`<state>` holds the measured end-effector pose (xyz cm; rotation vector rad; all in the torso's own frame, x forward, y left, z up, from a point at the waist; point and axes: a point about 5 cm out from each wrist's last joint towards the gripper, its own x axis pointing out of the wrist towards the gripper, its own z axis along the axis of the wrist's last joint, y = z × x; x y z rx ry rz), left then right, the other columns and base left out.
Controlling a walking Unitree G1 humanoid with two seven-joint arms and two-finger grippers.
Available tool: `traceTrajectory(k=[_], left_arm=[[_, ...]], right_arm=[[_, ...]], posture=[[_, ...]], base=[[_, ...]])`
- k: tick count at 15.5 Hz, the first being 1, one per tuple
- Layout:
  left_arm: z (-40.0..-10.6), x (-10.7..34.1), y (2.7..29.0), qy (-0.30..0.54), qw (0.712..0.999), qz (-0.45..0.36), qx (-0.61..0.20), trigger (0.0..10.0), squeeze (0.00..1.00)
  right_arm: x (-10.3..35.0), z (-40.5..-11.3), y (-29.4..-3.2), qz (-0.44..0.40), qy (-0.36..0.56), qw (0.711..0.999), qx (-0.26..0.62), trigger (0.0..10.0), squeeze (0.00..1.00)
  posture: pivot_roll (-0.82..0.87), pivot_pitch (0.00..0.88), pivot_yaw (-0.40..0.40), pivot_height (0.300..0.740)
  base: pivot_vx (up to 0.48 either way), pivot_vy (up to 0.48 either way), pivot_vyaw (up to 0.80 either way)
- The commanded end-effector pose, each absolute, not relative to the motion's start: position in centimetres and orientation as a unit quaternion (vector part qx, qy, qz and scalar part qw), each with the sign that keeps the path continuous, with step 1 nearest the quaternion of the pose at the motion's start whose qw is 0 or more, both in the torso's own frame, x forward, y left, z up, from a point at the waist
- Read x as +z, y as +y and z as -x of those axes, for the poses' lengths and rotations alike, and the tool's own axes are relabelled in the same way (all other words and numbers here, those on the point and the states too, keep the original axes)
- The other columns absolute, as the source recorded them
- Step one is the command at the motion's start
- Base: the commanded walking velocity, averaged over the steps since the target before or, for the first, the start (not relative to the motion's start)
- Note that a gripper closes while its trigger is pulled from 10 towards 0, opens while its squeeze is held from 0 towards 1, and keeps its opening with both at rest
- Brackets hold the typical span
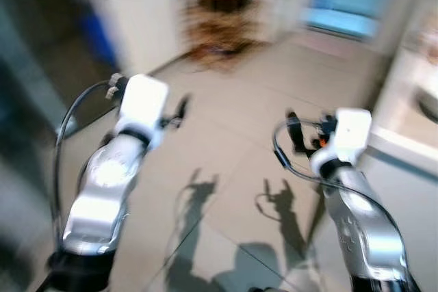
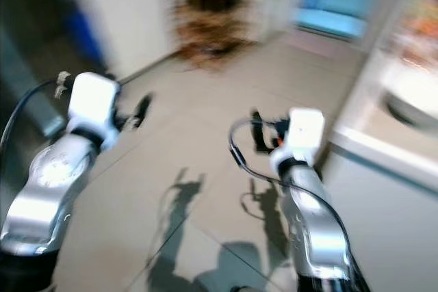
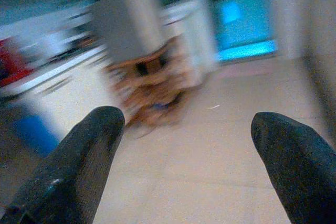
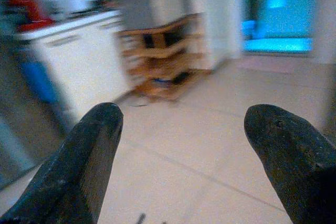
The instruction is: Setting the table
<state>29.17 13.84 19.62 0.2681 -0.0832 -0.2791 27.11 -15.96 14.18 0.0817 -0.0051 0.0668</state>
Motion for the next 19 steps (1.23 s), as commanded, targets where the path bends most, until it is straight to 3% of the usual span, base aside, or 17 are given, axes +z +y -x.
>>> traceTrajectory(k=[1, 3, 5, 7, 8, 9, 12, 13, 16, 19], left_arm=[[-29.5, 19.0, 13.9, -0.028, 0.980, -0.131, -0.150, 10.0, 0.00], [-28.9, 19.4, 14.2, -0.048, 0.985, -0.112, -0.123, 10.0, 0.00], [-27.0, 19.0, 15.5, -0.039, 0.992, -0.093, -0.078, 10.0, 0.00], [-27.0, 19.4, 15.3, -0.047, 0.989, -0.110, -0.088, 10.0, 0.00], [-27.7, 19.8, 15.2, -0.056, 0.987, -0.117, -0.094, 10.0, 0.00], [-28.4, 20.0, 14.6, -0.061, 0.985, -0.122, -0.103, 10.0, 0.00], [-27.7, 19.8, 14.9, -0.055, 0.988, -0.122, -0.077, 10.0, 0.00], [-27.3, 19.6, 14.5, -0.059, 0.987, -0.131, -0.074, 10.0, 0.00], [-27.1, 19.3, 14.0, -0.055, 0.988, -0.130, -0.069, 10.0, 0.00], [-27.0, 19.6, 13.7, -0.060, 0.990, -0.102, -0.076, 10.0, 0.00]], right_arm=[[16.1, -26.8, -15.2, -0.005, -0.052, 0.998, 0.043, 10.0, 0.00], [17.7, -26.3, -16.2, 0.045, -0.097, 0.994, 0.029, 10.0, 0.00], [19.1, -26.5, -15.1, 0.048, -0.120, 0.988, 0.079, 10.0, 0.00], [18.5, -28.0, -15.1, 0.071, -0.123, 0.986, 0.091, 10.0, 0.00], [18.1, -30.4, -15.5, 0.055, -0.112, 0.989, 0.081, 10.0, 0.00], [16.5, -32.2, -17.0, 0.017, -0.060, 0.998, 0.027, 10.0, 0.00], [15.7, -29.5, -17.6, 0.064, -0.040, 0.996, 0.046, 10.0, 0.00], [15.1, -28.3, -18.2, 0.015, 0.003, 1.000, 0.016, 10.0, 0.00], [16.3, -27.7, -18.9, -0.131, -0.007, 0.990, -0.055, 10.0, 0.00], [18.9, -27.9, -17.1, -0.066, -0.088, 0.994, 0.019, 10.0, 0.00]], posture=[[-0.06, 0.000, 0.120, 0.740], [-0.03, 0.000, 0.032, 0.740], [0.01, 0.000, -0.032, 0.740], [0.01, 0.000, -0.001, 0.740], [-0.02, 0.000, 0.032, 0.740], [0.00, 0.000, 0.018, 0.740], [0.00, 0.000, -0.022, 0.740], [0.00, 0.000, -0.040, 0.736], [-0.01, 0.000, -0.053, 0.708], [-0.01, 0.000, -0.055, 0.690]], base=[[0.000, 0.000, -0.79], [0.000, 0.000, -0.75], [0.000, 0.000, -0.71], [0.000, 0.000, -0.64], [0.000, 0.000, -0.63], [0.000, 0.000, -0.62], [0.000, 0.000, -0.55], [0.000, 0.000, 0.00], [0.000, 0.000, 0.00], [0.000, 0.000, -0.20]])
